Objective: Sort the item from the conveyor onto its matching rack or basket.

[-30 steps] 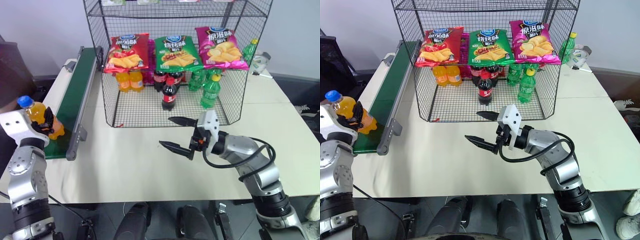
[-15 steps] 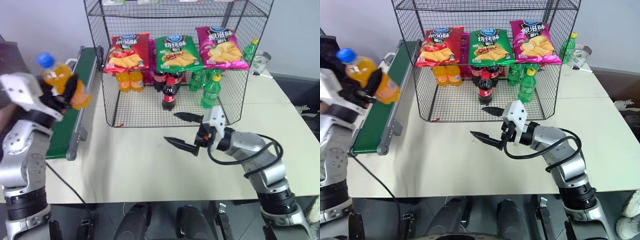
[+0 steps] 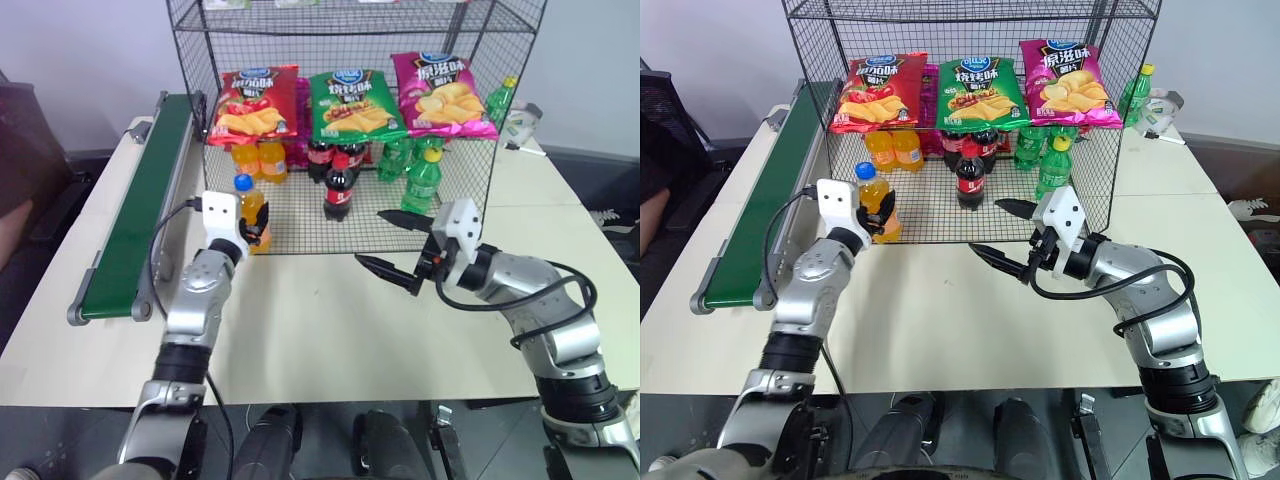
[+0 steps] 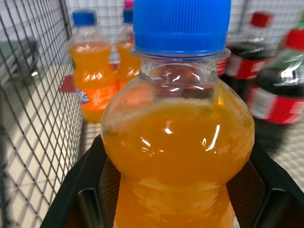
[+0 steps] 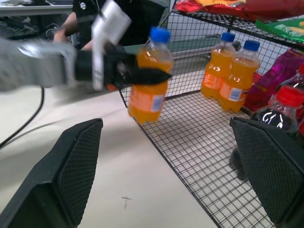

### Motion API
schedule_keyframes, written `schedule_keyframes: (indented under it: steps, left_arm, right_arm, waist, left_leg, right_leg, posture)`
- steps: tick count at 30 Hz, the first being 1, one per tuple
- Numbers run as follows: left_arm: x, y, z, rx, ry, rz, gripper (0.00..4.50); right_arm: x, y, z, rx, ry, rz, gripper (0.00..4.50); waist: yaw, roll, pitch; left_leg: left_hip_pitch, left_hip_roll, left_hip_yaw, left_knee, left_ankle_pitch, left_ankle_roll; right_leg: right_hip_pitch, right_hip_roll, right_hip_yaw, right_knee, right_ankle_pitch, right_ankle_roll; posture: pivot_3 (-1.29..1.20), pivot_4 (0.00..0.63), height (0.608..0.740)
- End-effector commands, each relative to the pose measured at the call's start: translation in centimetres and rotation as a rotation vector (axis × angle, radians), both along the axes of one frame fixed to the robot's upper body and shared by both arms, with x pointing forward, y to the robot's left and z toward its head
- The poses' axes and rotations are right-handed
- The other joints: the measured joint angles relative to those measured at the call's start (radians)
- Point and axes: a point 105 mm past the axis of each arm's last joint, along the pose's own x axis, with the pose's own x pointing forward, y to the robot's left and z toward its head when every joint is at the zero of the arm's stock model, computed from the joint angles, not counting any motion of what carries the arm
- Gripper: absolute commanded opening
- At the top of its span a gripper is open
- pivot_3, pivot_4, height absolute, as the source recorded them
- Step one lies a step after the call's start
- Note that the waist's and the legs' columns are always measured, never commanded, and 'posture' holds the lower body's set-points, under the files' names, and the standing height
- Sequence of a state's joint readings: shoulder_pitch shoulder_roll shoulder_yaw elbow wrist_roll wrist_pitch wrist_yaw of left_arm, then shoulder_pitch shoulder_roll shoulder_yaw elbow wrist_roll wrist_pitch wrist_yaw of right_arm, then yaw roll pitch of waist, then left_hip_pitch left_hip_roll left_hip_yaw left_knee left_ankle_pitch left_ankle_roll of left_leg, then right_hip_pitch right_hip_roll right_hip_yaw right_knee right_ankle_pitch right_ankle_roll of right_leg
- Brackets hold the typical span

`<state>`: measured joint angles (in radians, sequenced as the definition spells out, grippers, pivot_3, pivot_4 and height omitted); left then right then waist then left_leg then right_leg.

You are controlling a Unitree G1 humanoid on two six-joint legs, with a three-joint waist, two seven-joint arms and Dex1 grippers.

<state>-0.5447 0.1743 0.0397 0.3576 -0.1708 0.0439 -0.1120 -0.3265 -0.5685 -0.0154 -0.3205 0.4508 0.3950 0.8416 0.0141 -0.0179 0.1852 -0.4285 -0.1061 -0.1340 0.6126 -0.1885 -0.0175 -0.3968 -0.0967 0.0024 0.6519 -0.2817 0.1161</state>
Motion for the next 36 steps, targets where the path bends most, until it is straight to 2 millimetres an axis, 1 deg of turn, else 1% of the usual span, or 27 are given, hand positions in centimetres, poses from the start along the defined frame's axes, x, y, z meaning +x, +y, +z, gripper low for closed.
schedule_keyframes:
  steps: [1, 6, 9, 12, 15, 17, 19, 28, 31, 36]
  left_arm:
    - [1.5, -0.3, 2.9, -0.006, -0.159, 0.066, 2.43]
    - [3.2, -0.2, 2.7, -0.015, -0.173, 0.152, 2.43]
    - [3.9, -0.4, 2.7, -0.024, -0.168, 0.174, 2.43]
    - [4.3, -0.4, 2.6, -0.025, -0.161, 0.190, 2.43]
    - [4.6, -0.5, 2.1, -0.067, -0.125, 0.173, 2.43]
    - [4.6, -0.5, 2.0, -0.091, -0.117, 0.167, 3.49]
    - [4.6, -0.3, 2.0, -0.089, -0.121, 0.170, 4.46]
    - [3.8, 0.2, 1.8, -0.095, -0.153, 0.136, 4.46]
    - [3.1, 0.5, 2.0, -0.085, -0.182, 0.129, 4.46]
    - [1.3, 1.0, 2.7, -0.064, -0.222, 0.116, 4.46]
  right_arm:
    - [-0.4, 0.0, 1.3, 0.007, -0.063, 0.002, 4.50]
    - [-0.5, 0.0, 1.3, 0.009, -0.065, -0.007, 4.50]
    - [-0.5, 0.0, 1.3, 0.010, -0.067, -0.010, 4.50]
    - [-0.5, 0.0, 1.4, 0.010, -0.069, -0.013, 4.50]
    - [-0.5, 0.0, 1.4, 0.009, -0.072, -0.014, 4.50]
    - [-0.5, 0.0, 1.5, 0.009, -0.073, -0.014, 4.50]
    - [-0.5, 0.0, 1.5, 0.008, -0.073, -0.014, 4.50]
    - [-0.5, 0.2, 1.6, 0.007, -0.073, -0.005, 4.50]
    - [-0.4, 0.2, 1.6, 0.007, -0.074, -0.002, 4.50]
    - [-0.4, 0.2, 1.7, 0.005, -0.075, 0.004, 4.50]
  waist:
    - [0.000, 0.000, 0.000]
    - [-0.003, 0.000, 0.000]
    - [-0.002, 0.000, 0.000]
    - [-0.002, 0.000, 0.000]
    - [-0.002, 0.000, 0.000]
    - [-0.002, 0.000, 0.000]
    - [-0.003, 0.000, 0.000]
    - [-0.004, 0.000, 0.000]
    - [-0.005, 0.000, 0.000]
    - [-0.004, 0.000, 0.000]
  left_leg:
    - [0.000, 0.000, 0.000, 0.000, 0.000, 0.000]
    - [0.000, 0.000, 0.000, 0.000, 0.000, 0.000]
    - [0.000, 0.000, 0.000, 0.000, 0.000, 0.000]
    - [0.000, -0.001, 0.000, 0.000, 0.000, 0.000]
    - [0.000, -0.001, 0.000, 0.000, 0.000, 0.000]
    - [0.000, -0.001, 0.000, 0.001, 0.000, 0.000]
    - [0.000, -0.001, 0.000, 0.001, 0.000, 0.000]
    - [0.000, -0.001, 0.000, 0.001, 0.000, 0.000]
    - [0.000, -0.001, 0.000, 0.001, 0.000, 0.000]
    - [0.000, -0.001, 0.000, 0.001, 0.000, 0.000]
  right_leg:
    - [0.000, 0.000, 0.000, 0.000, 0.000, 0.000]
    - [0.000, 0.000, 0.000, 0.000, 0.000, 0.000]
    - [0.000, 0.001, -0.001, 0.000, 0.000, 0.000]
    - [0.000, 0.001, -0.001, 0.001, 0.000, 0.001]
    - [0.000, 0.001, -0.001, 0.001, 0.000, 0.001]
    - [0.000, 0.001, -0.001, 0.001, 0.000, 0.001]
    - [0.000, 0.002, -0.001, 0.002, 0.000, 0.001]
    - [0.000, 0.002, -0.001, 0.003, 0.000, 0.001]
    - [0.000, 0.002, -0.001, 0.003, 0.000, 0.001]
    - [0.000, 0.002, -0.001, 0.003, 0.000, 0.001]
  posture:
    - [0.00, 0.150, 0.740]
    - [0.00, 0.150, 0.740]
    - [0.00, 0.150, 0.740]
    - [0.00, 0.150, 0.740]
    - [0.00, 0.150, 0.740]
    - [0.00, 0.150, 0.740]
    - [0.00, 0.150, 0.740]
    - [0.00, 0.150, 0.740]
    - [0.00, 0.150, 0.740]
    - [0.00, 0.150, 0.740]
